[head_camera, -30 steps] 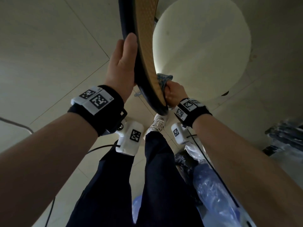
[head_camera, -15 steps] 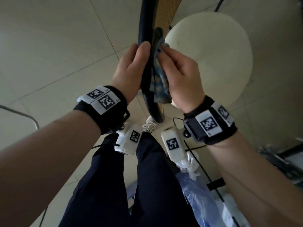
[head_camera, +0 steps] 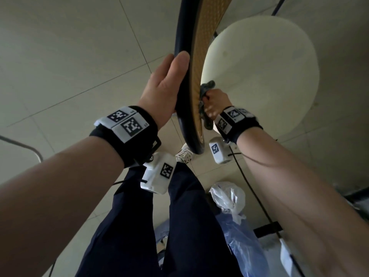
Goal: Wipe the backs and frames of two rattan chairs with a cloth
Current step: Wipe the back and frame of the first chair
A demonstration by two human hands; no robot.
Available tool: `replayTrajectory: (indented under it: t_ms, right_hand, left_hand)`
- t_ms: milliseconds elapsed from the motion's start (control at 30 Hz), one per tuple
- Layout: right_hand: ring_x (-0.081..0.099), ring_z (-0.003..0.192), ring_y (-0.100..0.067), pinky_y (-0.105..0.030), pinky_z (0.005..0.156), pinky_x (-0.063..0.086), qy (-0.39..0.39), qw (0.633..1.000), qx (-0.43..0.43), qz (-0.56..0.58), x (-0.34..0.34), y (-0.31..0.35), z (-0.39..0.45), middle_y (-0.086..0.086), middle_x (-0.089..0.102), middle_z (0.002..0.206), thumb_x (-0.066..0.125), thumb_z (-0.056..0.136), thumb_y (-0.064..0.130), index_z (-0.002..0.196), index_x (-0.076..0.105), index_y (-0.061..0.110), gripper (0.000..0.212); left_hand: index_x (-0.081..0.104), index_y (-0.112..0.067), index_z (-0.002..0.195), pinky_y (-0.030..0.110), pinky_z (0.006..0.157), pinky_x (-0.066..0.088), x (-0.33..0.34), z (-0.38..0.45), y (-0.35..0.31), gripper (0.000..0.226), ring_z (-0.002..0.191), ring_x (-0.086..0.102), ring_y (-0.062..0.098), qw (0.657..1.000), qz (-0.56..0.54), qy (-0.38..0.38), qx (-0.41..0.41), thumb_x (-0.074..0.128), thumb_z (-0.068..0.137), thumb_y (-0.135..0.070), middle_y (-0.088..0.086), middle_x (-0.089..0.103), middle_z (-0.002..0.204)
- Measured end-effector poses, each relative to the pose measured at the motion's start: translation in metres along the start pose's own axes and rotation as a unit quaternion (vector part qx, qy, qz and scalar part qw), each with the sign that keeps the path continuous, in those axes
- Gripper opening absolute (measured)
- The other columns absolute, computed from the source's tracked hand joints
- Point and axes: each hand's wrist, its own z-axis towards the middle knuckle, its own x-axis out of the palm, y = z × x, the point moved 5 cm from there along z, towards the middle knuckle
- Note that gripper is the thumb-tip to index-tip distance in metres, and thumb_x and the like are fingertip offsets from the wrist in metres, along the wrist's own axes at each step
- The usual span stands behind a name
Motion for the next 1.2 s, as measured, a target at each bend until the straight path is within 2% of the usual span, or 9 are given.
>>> replayTrajectory:
  t_ms: [233,367,500,667,733,833,967,1100,1200]
  right_hand:
    - [0.056,0.072,-0.024,-0.03,0.068,0.043,-0.038,0.985,0.009,0.166,-0.026,0.01,0.007,-0.011,0.059,0.076,0.049,0.094,0.015,0.076,0.06,0.007,0.023]
    - [0.05,0.042,0.001,-0.01,0.046,0.035,-0.131,0.944,-0.066,0.296,-0.063,0.038,-0.017,0.011,0.048,0.041,0.05,0.093,0.006,0.056,0.046,0.022,0.041]
    - [0.057,0.075,-0.017,-0.018,0.063,0.032,-0.187,0.943,-0.161,0.224,-0.084,0.061,-0.059,-0.003,0.062,0.078,0.055,0.092,0.018,0.077,0.061,0.017,0.016]
    - [0.06,0.105,-0.035,-0.036,0.087,0.047,-0.069,0.985,-0.116,0.111,-0.064,0.053,-0.115,-0.018,0.065,0.114,0.052,0.096,0.022,0.116,0.06,0.005,0.027]
    - [0.06,0.104,-0.036,-0.038,0.088,0.048,-0.038,0.992,-0.1,0.064,-0.064,0.049,-0.137,-0.019,0.064,0.114,0.051,0.096,0.022,0.114,0.061,0.004,0.028]
    - [0.059,0.101,-0.037,-0.036,0.084,0.047,-0.032,0.993,-0.103,0.057,-0.077,0.047,-0.162,-0.021,0.064,0.11,0.052,0.094,0.02,0.107,0.061,0.0,0.026]
    - [0.058,0.101,-0.036,-0.034,0.082,0.044,-0.035,0.995,-0.08,0.048,-0.101,0.05,-0.189,-0.021,0.062,0.109,0.048,0.097,0.019,0.106,0.062,-0.003,0.027]
    - [0.056,0.087,-0.03,-0.032,0.072,0.041,-0.06,0.992,-0.058,0.089,-0.114,0.062,-0.197,-0.016,0.06,0.092,0.049,0.096,0.016,0.09,0.06,0.002,0.019]
    - [0.058,0.085,-0.031,-0.035,0.073,0.045,-0.109,0.983,-0.039,0.142,-0.122,0.078,-0.192,-0.016,0.063,0.092,0.047,0.096,0.016,0.092,0.061,0.0,0.022]
  left_hand:
    - [0.051,0.006,0.116,0.018,0.049,0.042,-0.001,0.001,0.002,0.067,0.054,0.051,0.007,1.0,0.009,0.025,-0.002,0.032,0.095,-0.055,0.005,0.051,0.076]
    - [0.053,0.004,0.114,0.017,0.044,0.041,-0.002,-0.001,0.002,0.076,0.049,0.053,0.006,1.0,-0.001,0.013,-0.015,0.039,0.086,-0.065,0.001,0.054,0.072]
    - [0.053,-0.005,0.103,0.023,0.039,0.038,-0.006,-0.005,-0.002,0.069,0.041,0.049,0.009,0.999,0.029,0.006,-0.036,0.04,0.086,-0.07,0.0,0.052,0.064]
    - [0.052,-0.009,0.111,0.027,0.042,0.038,-0.009,-0.011,-0.015,0.068,0.042,0.047,0.022,0.988,0.127,0.022,-0.083,0.031,0.093,-0.072,0.013,0.055,0.068]
    - [0.05,-0.02,0.121,0.028,0.044,0.041,-0.012,-0.019,-0.024,0.053,0.048,0.049,0.023,0.979,0.164,0.029,-0.118,0.031,0.1,-0.065,0.012,0.058,0.078]
    - [0.03,-0.035,0.151,0.028,0.046,0.046,-0.022,-0.031,-0.045,0.06,0.056,0.056,0.022,0.962,0.22,0.014,-0.16,0.041,0.099,-0.061,0.008,0.061,0.103]
    - [0.018,-0.03,0.158,0.026,0.048,0.052,-0.03,-0.035,-0.09,0.068,0.066,0.063,0.023,0.936,0.331,0.02,-0.118,0.054,0.101,-0.037,0.014,0.062,0.122]
    - [0.029,-0.028,0.153,0.026,0.048,0.049,-0.032,-0.016,-0.126,0.058,0.06,0.062,0.02,0.918,0.385,0.045,-0.087,0.054,0.1,-0.035,0.008,0.064,0.081]
    - [0.035,-0.028,0.148,0.031,0.054,0.056,-0.031,0.009,-0.142,0.053,0.061,0.065,0.022,0.899,0.425,0.087,-0.065,0.054,0.1,-0.034,0.011,0.067,0.082]
